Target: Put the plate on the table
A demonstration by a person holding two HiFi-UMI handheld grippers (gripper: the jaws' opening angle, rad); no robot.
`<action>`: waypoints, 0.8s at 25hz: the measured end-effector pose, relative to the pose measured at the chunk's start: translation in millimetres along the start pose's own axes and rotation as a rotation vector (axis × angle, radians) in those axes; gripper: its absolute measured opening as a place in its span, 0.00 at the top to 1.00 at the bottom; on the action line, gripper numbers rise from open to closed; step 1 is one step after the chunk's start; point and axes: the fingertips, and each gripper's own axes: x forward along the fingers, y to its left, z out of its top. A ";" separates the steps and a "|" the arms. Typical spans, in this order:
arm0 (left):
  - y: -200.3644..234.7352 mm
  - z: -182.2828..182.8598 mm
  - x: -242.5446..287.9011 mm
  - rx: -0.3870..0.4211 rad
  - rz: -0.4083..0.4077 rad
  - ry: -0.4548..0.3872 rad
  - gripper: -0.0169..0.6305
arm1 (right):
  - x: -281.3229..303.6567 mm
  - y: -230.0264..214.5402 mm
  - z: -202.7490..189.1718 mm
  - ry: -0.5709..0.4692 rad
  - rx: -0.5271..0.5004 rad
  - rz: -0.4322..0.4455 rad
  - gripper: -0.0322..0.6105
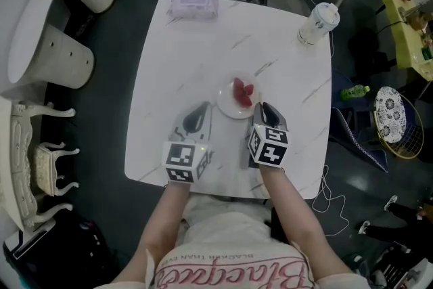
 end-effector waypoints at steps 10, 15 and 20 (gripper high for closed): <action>-39.9 11.2 -29.5 0.054 -0.027 -0.066 0.97 | -72.5 34.2 30.1 -0.195 -0.170 0.137 0.90; -71.7 25.7 -51.9 0.133 -0.033 -0.137 0.97 | -118.6 41.4 36.1 -0.258 -0.228 0.201 0.90; -105.7 43.9 -78.9 0.200 -0.030 -0.220 0.97 | -167.1 49.4 44.6 -0.334 -0.289 0.275 0.90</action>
